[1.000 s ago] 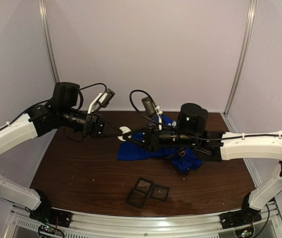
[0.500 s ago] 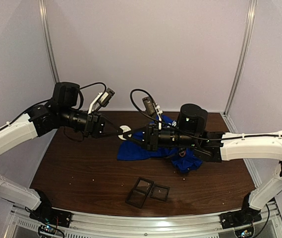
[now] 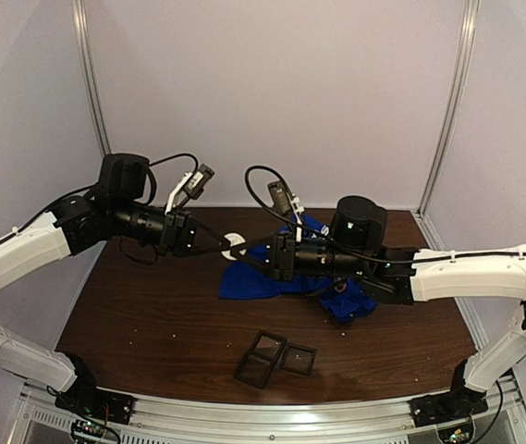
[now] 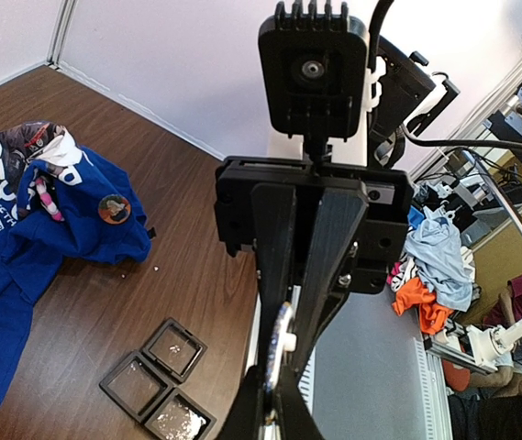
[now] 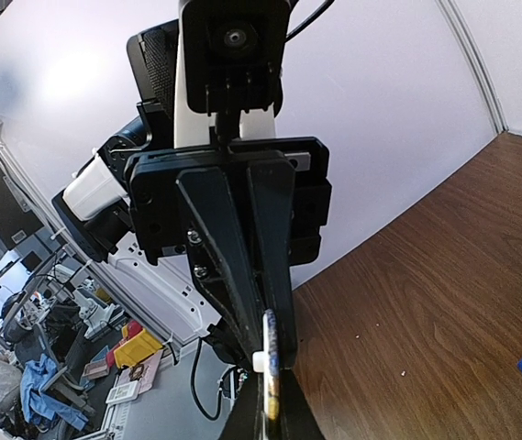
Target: Remove the brooch from the garment
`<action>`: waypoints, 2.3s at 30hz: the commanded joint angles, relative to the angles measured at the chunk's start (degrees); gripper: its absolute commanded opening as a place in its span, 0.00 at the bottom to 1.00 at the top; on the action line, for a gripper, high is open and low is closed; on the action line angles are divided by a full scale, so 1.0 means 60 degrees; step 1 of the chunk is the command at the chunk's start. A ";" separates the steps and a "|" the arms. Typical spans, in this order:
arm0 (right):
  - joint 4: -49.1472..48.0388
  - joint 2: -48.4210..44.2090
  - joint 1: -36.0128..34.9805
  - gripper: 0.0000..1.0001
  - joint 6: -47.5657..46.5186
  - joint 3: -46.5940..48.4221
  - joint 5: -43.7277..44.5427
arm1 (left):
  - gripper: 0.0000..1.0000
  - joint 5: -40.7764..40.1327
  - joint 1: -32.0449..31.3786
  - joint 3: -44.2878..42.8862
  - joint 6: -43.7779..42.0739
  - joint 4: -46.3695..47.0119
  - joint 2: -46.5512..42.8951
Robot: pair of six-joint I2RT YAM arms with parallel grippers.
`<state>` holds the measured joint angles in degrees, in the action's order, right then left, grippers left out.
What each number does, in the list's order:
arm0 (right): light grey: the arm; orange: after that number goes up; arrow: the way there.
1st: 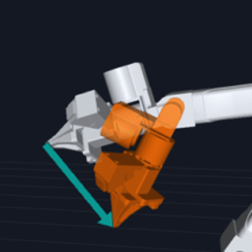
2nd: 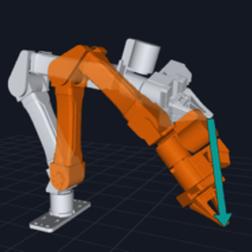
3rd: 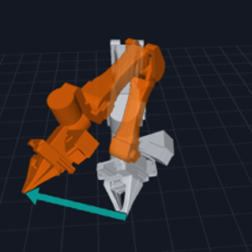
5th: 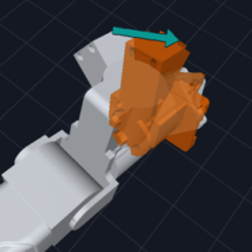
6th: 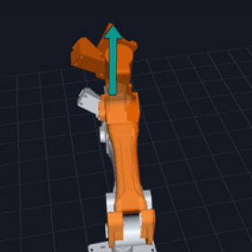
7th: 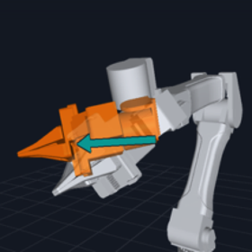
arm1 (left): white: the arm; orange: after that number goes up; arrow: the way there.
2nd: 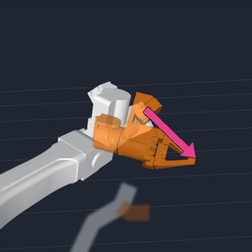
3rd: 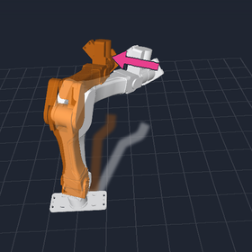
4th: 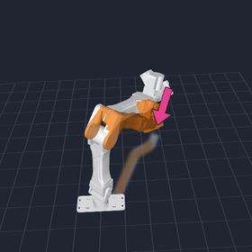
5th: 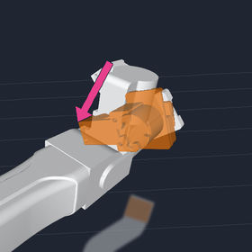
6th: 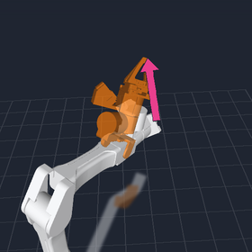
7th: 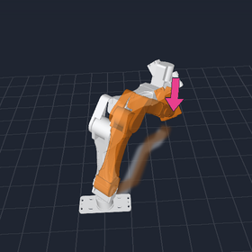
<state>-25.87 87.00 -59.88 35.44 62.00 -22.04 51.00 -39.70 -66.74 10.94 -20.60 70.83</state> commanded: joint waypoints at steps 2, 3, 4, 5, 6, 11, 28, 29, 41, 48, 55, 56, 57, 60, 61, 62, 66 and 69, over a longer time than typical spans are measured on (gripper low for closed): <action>-0.0029 -0.0249 0.0289 0.01 0.0084 -0.0335 0.1324 | 0.00 0.0118 -0.0077 0.0005 0.0096 0.0017 -0.0161; -0.0025 -0.0266 0.0296 0.01 0.0097 -0.0353 0.1346 | 0.00 0.0088 -0.0077 0.0005 0.0103 0.0020 -0.0161; -0.0038 -0.0286 0.0297 0.01 0.0099 -0.0377 0.1370 | 0.00 0.0000 -0.0077 -0.0006 0.0122 0.0009 -0.0165; -0.0043 -0.0291 0.0308 0.01 0.0092 -0.0393 0.1392 | 0.00 -0.0083 -0.0077 -0.0009 0.0134 -0.0018 -0.0152; -0.0047 -0.0319 0.0307 0.01 0.0111 -0.0411 0.1415 | 0.00 -0.0161 -0.0077 -0.0020 0.0110 -0.0054 -0.0153; -0.0048 -0.0393 0.0340 0.01 0.0153 -0.0528 0.1522 | 0.00 -0.0283 -0.0077 -0.0075 0.0061 -0.0155 -0.0144; -0.0068 -0.0745 0.0410 0.01 0.0376 -0.0964 0.1957 | 0.00 -0.0806 -0.0063 -0.0082 0.0149 -0.0200 -0.0263; -0.0058 -0.0758 0.0414 0.01 0.0385 -0.0971 0.1972 | 0.00 -0.0828 -0.0063 -0.0083 0.0174 -0.0199 -0.0275; -0.0022 -0.0985 0.0413 0.01 0.0482 -0.1205 0.2384 | 0.00 -0.1278 0.0069 -0.0054 0.0351 -0.0162 -0.0346; 0.0034 -0.1067 0.0427 0.01 0.0502 -0.1285 0.2596 | 0.00 -0.1355 0.0199 -0.0018 0.0516 -0.0084 -0.0335; 0.0047 -0.1107 0.0437 0.01 0.0509 -0.1330 0.2717 | 0.00 -0.1562 0.0332 -0.0011 0.0686 -0.0069 -0.0274; 0.0039 -0.1111 0.0433 0.01 0.0509 -0.1345 0.2741 | 0.00 -0.1593 0.0346 -0.0010 0.0715 -0.0057 -0.0270; 0.0058 -0.1112 0.0442 0.01 0.0498 -0.1352 0.2741 | 0.00 -0.1611 0.0372 -0.0009 0.0744 -0.0041 -0.0252; 0.0085 -0.1139 0.0458 0.01 0.0495 -0.1367 0.2792 | 0.00 -0.1623 0.0445 0.0005 0.0868 -0.0017 -0.0211; 0.0092 -0.1141 0.0458 0.01 0.0495 -0.1368 0.2806 | 0.00 -0.1629 0.0481 0.0009 0.0916 0.0010 -0.0193; 0.0078 -0.1156 0.0458 0.01 0.0495 -0.1381 0.2809 | 0.00 -0.1630 0.0513 0.0009 0.0960 0.0031 -0.0187; 0.0068 -0.1182 0.0458 0.01 0.0462 -0.1383 0.2742 | 0.00 -0.1600 0.0650 0.0048 0.1152 0.0129 -0.0128; 0.0022 -0.1170 0.0456 0.03 0.0411 -0.1383 0.2590 | 0.00 -0.1552 0.0719 0.0035 0.1243 0.0137 -0.0028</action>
<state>-30.24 84.01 -60.12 38.41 56.62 -14.63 44.12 -41.23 -66.74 16.08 -16.82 72.23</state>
